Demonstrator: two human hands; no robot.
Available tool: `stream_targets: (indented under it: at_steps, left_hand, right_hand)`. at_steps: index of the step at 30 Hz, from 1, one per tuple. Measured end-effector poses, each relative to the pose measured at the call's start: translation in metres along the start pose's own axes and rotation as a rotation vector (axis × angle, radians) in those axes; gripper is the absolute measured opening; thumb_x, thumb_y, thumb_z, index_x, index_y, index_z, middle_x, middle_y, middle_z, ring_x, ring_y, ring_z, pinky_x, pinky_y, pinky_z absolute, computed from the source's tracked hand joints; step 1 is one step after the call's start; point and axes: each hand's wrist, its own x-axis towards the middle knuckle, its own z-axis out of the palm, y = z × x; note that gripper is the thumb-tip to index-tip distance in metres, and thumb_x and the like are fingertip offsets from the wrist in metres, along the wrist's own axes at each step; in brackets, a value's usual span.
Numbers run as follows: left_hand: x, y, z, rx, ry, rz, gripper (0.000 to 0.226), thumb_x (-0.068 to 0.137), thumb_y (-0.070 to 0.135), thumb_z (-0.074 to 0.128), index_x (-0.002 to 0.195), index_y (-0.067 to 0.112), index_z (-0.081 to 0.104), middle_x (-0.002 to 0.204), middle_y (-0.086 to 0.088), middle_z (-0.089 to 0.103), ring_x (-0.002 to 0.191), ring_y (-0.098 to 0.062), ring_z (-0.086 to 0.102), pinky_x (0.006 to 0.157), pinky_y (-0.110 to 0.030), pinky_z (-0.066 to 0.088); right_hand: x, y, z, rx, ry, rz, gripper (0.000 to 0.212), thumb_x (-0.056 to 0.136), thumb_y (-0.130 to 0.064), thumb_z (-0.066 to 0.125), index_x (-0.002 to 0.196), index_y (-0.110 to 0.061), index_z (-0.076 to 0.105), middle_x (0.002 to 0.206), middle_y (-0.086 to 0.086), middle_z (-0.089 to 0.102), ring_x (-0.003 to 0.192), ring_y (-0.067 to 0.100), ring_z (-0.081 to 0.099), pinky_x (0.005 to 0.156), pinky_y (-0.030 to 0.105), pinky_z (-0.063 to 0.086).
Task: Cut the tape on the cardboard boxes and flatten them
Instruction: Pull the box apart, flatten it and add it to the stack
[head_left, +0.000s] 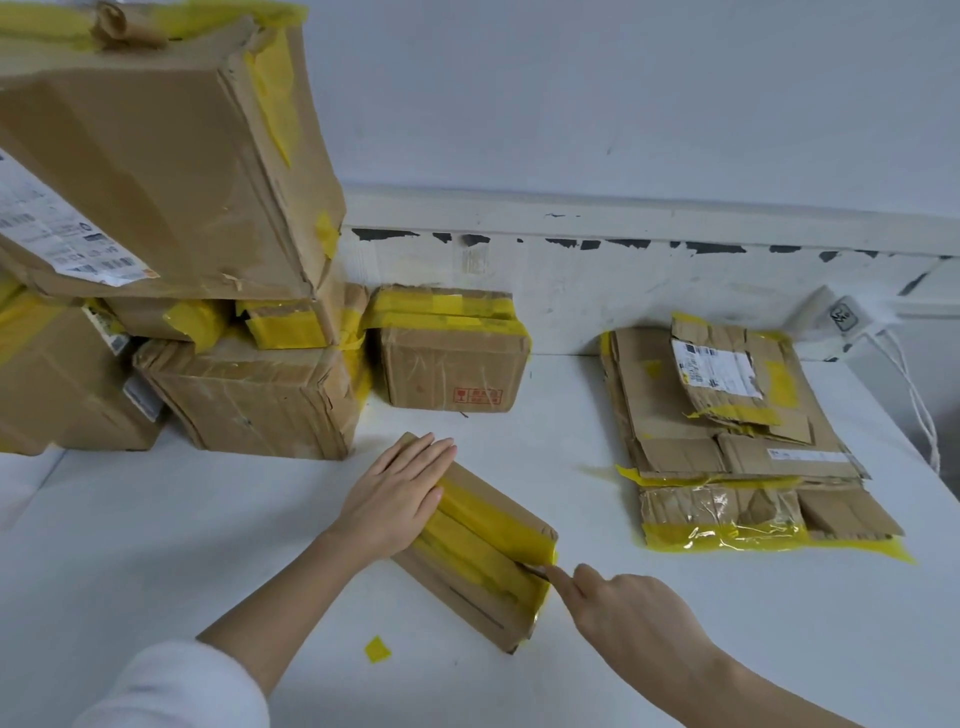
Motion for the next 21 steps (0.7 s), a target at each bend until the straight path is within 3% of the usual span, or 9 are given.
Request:
stream_targets:
  at_steps: [3, 8, 10, 12, 14, 16, 18, 21]
  left_hand:
    - [-0.001, -0.001, 0.001, -0.016, 0.015, 0.004, 0.05, 0.102, 0.034, 0.013, 0.143, 0.025, -0.014, 0.147, 0.018, -0.02, 0.134, -0.001, -0.028, 0.11, -0.021, -0.022]
    - [0.0, -0.001, 0.0, -0.052, 0.002, 0.002, 0.05, 0.103, 0.032, 0.017, 0.148, 0.023, -0.002, 0.152, 0.017, -0.007, 0.137, -0.001, -0.02, 0.111, -0.02, -0.018]
    - [-0.003, 0.003, -0.007, -0.043, -0.02, -0.042, 0.049, 0.102, 0.032, 0.017, 0.15, 0.019, 0.017, 0.155, 0.01, 0.012, 0.144, -0.007, 0.002, 0.116, -0.026, -0.003]
    - [-0.015, 0.008, -0.016, -0.018, 0.019, -0.132, 0.053, 0.095, 0.032, 0.021, 0.137, 0.014, 0.047, 0.139, -0.002, 0.049, 0.13, -0.022, 0.043, 0.109, -0.039, 0.031]
    - [-0.031, 0.01, -0.021, 0.007, 0.097, -0.26, 0.052, 0.087, 0.029, 0.028, 0.12, 0.012, 0.064, 0.104, -0.008, 0.064, 0.096, -0.031, 0.062, 0.082, -0.046, 0.05]
    - [-0.045, 0.01, -0.024, 0.017, 0.092, -0.386, 0.052, 0.081, 0.025, 0.031, 0.115, 0.011, 0.068, 0.091, -0.013, 0.063, 0.08, -0.036, 0.062, 0.073, -0.049, 0.05]
    - [-0.046, 0.012, -0.023, -0.016, 0.076, -0.454, 0.049, 0.081, 0.019, 0.035, 0.118, 0.009, 0.065, 0.101, -0.017, 0.062, 0.088, -0.039, 0.06, 0.082, -0.053, 0.046]
    - [-0.037, 0.024, -0.028, -0.133, 0.037, -0.544, 0.051, 0.085, 0.021, 0.033, 0.13, 0.009, 0.055, 0.127, -0.011, 0.054, 0.114, -0.033, 0.051, 0.099, -0.047, 0.034]
  right_hand:
    - [-0.018, 0.006, 0.005, 0.012, 0.057, 0.037, 0.071, 0.007, -0.012, 0.088, 0.077, -0.02, 0.079, 0.043, 0.005, 0.045, 0.024, 0.019, 0.014, 0.041, 0.016, 0.003]
    - [-0.035, 0.021, 0.009, 0.024, 0.115, 0.064, 0.077, 0.004, -0.009, 0.084, 0.08, -0.022, 0.079, 0.046, -0.003, 0.049, 0.035, 0.021, 0.009, 0.041, 0.017, 0.003]
    - [-0.039, 0.031, 0.011, 0.041, 0.135, 0.083, 0.078, 0.004, -0.008, 0.084, 0.081, -0.024, 0.079, 0.047, -0.007, 0.049, 0.023, 0.02, 0.021, 0.041, 0.017, 0.004]
    - [-0.04, 0.045, 0.022, 0.126, 0.109, 0.166, 0.079, 0.01, -0.01, 0.09, 0.086, -0.026, 0.078, 0.05, -0.007, 0.051, 0.022, 0.015, 0.035, 0.038, 0.017, 0.007]
    - [-0.037, 0.052, 0.023, 0.337, 0.083, 0.306, 0.071, 0.04, -0.019, 0.095, 0.105, -0.034, 0.07, 0.059, -0.01, 0.058, 0.031, 0.015, 0.048, 0.033, 0.019, 0.02]
    - [-0.026, 0.053, 0.025, 0.441, 0.115, 0.463, 0.048, 0.085, -0.028, 0.067, 0.128, -0.04, 0.047, 0.084, -0.017, 0.063, 0.062, 0.014, 0.064, 0.048, 0.026, 0.039]
    - [-0.009, 0.051, 0.037, 0.761, 0.067, 0.551, 0.034, 0.097, -0.027, 0.043, 0.129, -0.037, 0.043, 0.079, -0.015, 0.057, 0.072, 0.014, 0.062, 0.06, 0.029, 0.042]
    - [0.028, 0.043, 0.038, 1.034, 0.059, 0.534, 0.022, 0.1, -0.026, 0.037, 0.116, -0.025, 0.05, 0.062, -0.01, 0.05, 0.064, 0.017, 0.066, 0.057, 0.03, 0.044]
